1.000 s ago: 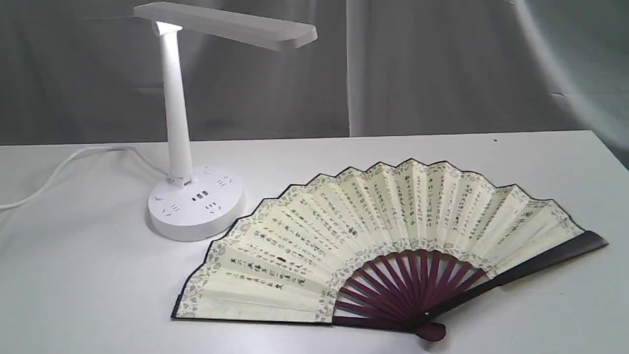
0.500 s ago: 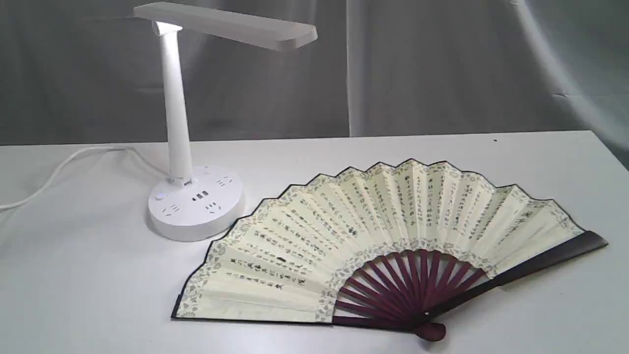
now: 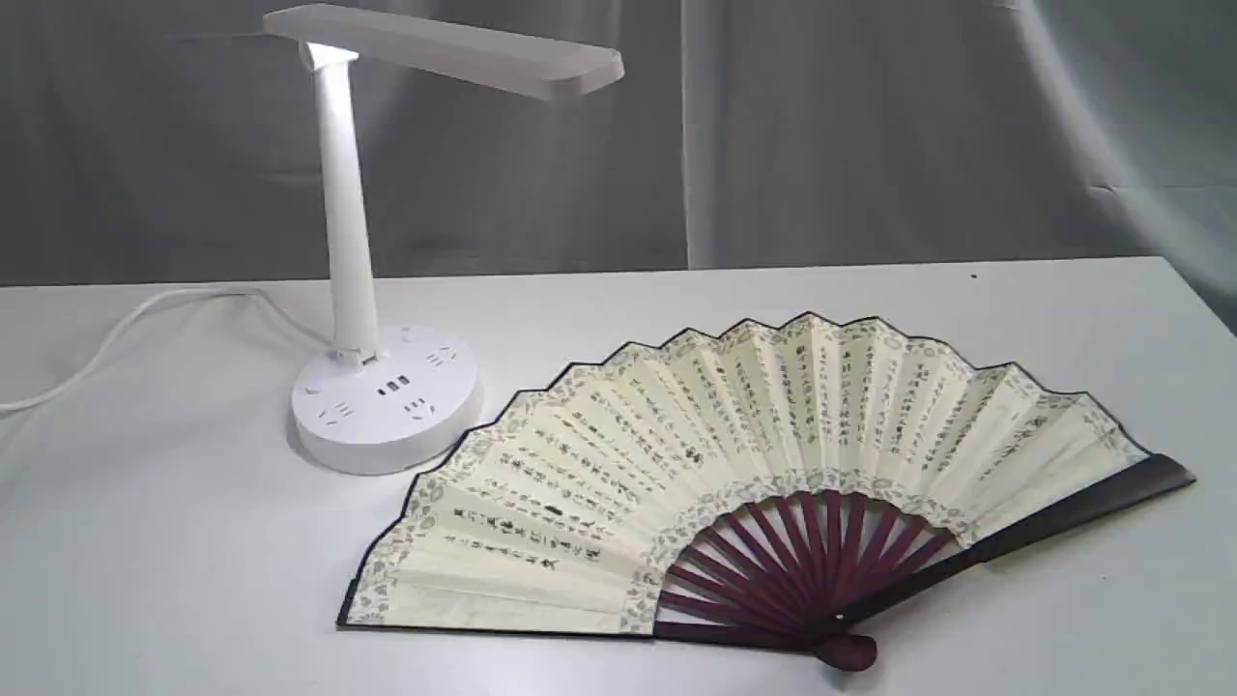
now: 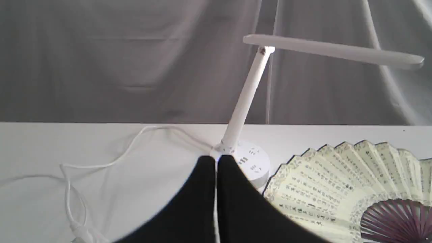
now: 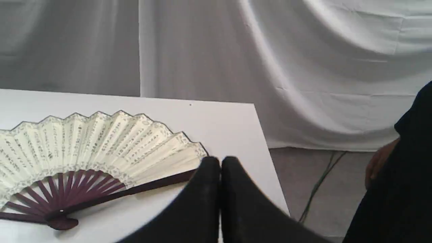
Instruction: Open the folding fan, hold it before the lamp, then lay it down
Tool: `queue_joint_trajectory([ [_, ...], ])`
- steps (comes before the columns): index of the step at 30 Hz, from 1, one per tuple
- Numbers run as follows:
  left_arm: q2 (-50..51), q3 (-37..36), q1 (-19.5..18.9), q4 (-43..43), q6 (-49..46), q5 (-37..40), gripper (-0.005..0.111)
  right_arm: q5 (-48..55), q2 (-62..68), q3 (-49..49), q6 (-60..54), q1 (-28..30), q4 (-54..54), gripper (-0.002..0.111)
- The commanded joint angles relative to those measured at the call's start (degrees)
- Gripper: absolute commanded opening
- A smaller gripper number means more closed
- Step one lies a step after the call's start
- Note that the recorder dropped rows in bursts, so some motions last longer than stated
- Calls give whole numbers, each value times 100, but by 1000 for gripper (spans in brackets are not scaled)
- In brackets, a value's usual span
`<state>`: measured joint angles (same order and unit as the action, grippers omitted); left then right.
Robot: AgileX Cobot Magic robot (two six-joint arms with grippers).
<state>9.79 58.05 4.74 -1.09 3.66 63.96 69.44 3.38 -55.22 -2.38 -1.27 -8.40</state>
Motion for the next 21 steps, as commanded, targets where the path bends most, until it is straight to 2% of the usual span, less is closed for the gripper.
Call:
queue_joint_trajectory([
  [1, -492, -3, -16, -8, 101, 32, 0, 52, -338, 14, -12, 4, -58, 0],
  [5, -979, -3, -16, 20, 197, 28, 0, 52, -338, -1, -24, 4, -148, 0],
  [10, -979, 42, -16, 48, 218, 342, 0, 52, -338, 9, -23, 4, -107, 0],
  [16, -979, -381, -16, 36, 232, -487, 0, 52, -338, 80, -13, 4, -139, 0],
  [21, -979, -1374, -16, 36, 232, -1419, 0, -178, -338, 766, 102, 4, -127, 0],
])
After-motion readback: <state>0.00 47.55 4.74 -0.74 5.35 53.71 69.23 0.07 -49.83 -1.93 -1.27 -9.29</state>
